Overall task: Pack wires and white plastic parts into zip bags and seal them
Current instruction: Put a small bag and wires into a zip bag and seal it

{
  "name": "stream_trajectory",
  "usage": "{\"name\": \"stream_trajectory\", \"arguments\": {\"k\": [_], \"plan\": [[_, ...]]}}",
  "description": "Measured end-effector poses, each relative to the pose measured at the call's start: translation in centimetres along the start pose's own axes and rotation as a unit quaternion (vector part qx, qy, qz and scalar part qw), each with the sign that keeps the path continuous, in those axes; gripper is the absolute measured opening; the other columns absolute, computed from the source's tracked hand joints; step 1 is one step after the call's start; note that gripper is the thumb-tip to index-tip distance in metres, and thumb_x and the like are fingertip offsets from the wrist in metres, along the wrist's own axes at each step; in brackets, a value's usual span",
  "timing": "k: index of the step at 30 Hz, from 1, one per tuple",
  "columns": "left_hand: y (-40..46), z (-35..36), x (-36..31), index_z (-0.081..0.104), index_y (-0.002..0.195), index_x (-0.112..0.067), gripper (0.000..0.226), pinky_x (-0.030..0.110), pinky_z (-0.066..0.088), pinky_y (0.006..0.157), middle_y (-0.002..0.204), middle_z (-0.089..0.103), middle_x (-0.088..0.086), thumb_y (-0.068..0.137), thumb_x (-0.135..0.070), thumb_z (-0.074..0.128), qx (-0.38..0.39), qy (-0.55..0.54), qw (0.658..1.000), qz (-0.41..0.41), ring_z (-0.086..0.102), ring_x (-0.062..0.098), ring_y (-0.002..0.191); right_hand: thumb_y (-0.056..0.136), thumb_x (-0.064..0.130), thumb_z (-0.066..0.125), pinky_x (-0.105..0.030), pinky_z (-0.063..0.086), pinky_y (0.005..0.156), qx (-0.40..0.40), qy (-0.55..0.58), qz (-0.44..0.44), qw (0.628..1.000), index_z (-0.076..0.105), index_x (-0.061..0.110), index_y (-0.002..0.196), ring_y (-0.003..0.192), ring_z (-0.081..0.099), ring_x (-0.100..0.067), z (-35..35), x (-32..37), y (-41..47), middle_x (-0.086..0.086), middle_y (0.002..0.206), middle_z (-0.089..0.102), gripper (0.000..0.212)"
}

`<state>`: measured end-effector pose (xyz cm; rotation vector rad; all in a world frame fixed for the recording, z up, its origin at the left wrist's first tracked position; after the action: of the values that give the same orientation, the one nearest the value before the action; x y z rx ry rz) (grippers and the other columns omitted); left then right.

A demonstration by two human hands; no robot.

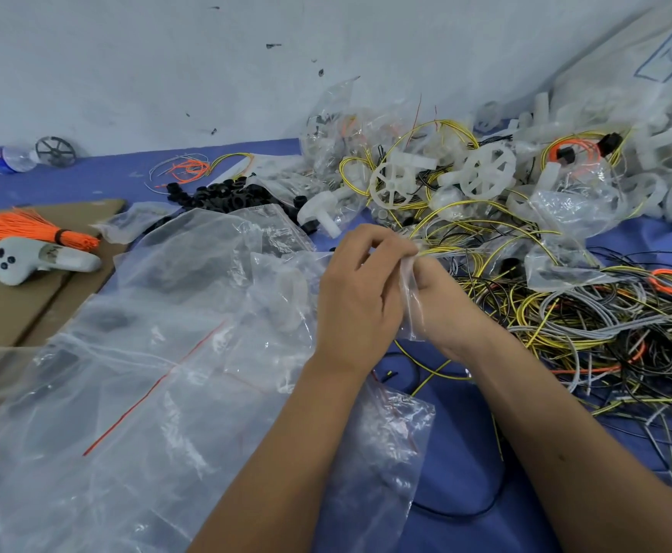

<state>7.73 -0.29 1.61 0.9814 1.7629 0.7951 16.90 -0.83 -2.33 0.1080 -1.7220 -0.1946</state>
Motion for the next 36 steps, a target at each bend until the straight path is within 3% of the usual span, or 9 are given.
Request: {"name": "stream_trajectory", "arguments": {"k": [4,7,12,16,18,24,27,30,36], "plan": [[-0.2,0.2,0.9,0.072,0.100,-0.008,0.014,0.032,0.051,0.079,0.103,0.061,0.003,0.093,0.003,0.067,0.001,-0.024,0.999,-0.031,0.061,0.019,0.096,0.085,-0.018,0.042,-0.018,0.045,0.061,0.087,-0.015,-0.001,0.996,0.064,0.014,0.087,0.072,0.054,-0.003,1.7,0.0,-0.4,0.013,0.074,0.061,0.038],[-0.3,0.1,2.4,0.072,0.100,-0.014,0.014,0.025,0.051,0.078,0.104,0.061,-0.002,0.094,-0.003,0.065,-0.008,-0.034,0.995,-0.089,0.061,0.011,0.095,0.083,-0.020,0.047,-0.022,0.049,0.061,0.087,-0.003,0.012,0.996,0.070,0.018,0.076,0.069,0.060,-0.010,1.7,-0.5,-0.2,0.002,0.072,0.066,0.044],[-0.9,0.8,4.8,0.070,0.095,-0.022,0.022,0.024,0.053,0.074,0.101,0.061,-0.005,0.087,-0.002,0.067,0.023,-0.040,0.979,-0.198,0.061,0.004,0.092,0.091,-0.005,0.057,-0.043,0.057,0.062,-0.135,-0.207,-0.040,0.968,0.074,0.009,0.074,0.062,0.066,-0.022,-2.1,-0.4,0.8,-0.010,0.069,0.071,0.028],[-1.2,0.5,6.7,0.071,0.095,-0.023,0.022,0.042,0.055,0.078,0.103,0.062,-0.003,0.088,-0.003,0.066,0.048,0.029,0.964,-0.260,0.062,0.017,0.092,0.093,0.001,0.051,-0.034,0.058,0.052,-0.301,-0.095,-0.055,0.947,0.074,0.014,0.092,0.055,0.071,-0.017,-4.1,0.6,0.9,0.000,0.076,0.074,0.026],[-1.1,0.1,7.2,0.072,0.098,-0.019,0.023,0.043,0.054,0.082,0.106,0.063,0.002,0.087,0.000,0.064,0.058,0.059,0.960,-0.268,0.063,0.023,0.096,0.091,0.007,0.052,-0.036,0.059,0.062,-0.319,-0.144,-0.071,0.934,0.074,0.015,0.094,0.063,0.071,-0.017,-4.0,1.7,2.1,0.002,0.076,0.074,0.024],[-0.9,-0.7,7.4,0.075,0.098,-0.014,0.036,0.038,0.046,0.080,0.106,0.064,0.005,0.079,0.008,0.054,0.071,0.095,0.953,-0.279,0.061,0.025,0.098,0.098,0.007,0.052,-0.037,0.045,0.100,-0.111,-0.411,-0.043,0.904,0.075,0.012,0.111,0.108,0.064,-0.025,-0.7,1.9,9.2,-0.007,0.110,0.074,0.028],[-1.1,-0.5,7.6,0.075,0.095,-0.012,0.031,0.035,0.036,0.070,0.103,0.062,0.007,0.081,0.004,0.053,0.100,0.126,0.949,-0.272,0.059,0.028,0.096,0.099,0.008,0.047,-0.037,0.021,0.114,0.041,-0.536,-0.007,0.844,0.063,0.023,0.134,0.131,0.047,-0.025,1.6,-0.2,12.0,-0.010,0.134,0.063,0.041],[-1.3,-0.2,8.0,0.078,0.093,-0.015,0.037,0.037,0.042,0.071,0.102,0.064,0.007,0.076,-0.001,0.048,0.123,0.120,0.944,-0.283,0.061,0.028,0.093,0.101,0.017,0.046,-0.041,0.015,0.117,0.133,-0.609,0.041,0.781,0.046,0.036,0.149,0.138,0.032,-0.033,2.4,-2.7,13.7,-0.016,0.149,0.045,0.051],[-1.4,0.0,7.8,0.080,0.090,-0.019,0.040,0.039,0.048,0.079,0.099,0.066,0.006,0.075,-0.008,0.044,0.120,0.084,0.944,-0.296,0.062,0.025,0.093,0.105,0.029,0.044,-0.057,0.021,0.115,0.114,-0.574,0.098,0.805,0.047,0.039,0.148,0.144,0.018,-0.037,1.5,-4.2,14.9,-0.004,0.156,0.038,0.044]]}}
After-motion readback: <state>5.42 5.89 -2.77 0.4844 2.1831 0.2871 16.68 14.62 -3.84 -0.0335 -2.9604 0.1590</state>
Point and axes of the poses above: each hand's wrist, its own y-axis towards the middle knuckle, its own z-axis out of the palm, x = y × z, the point moved 8 cm from there along y, towards the middle knuckle
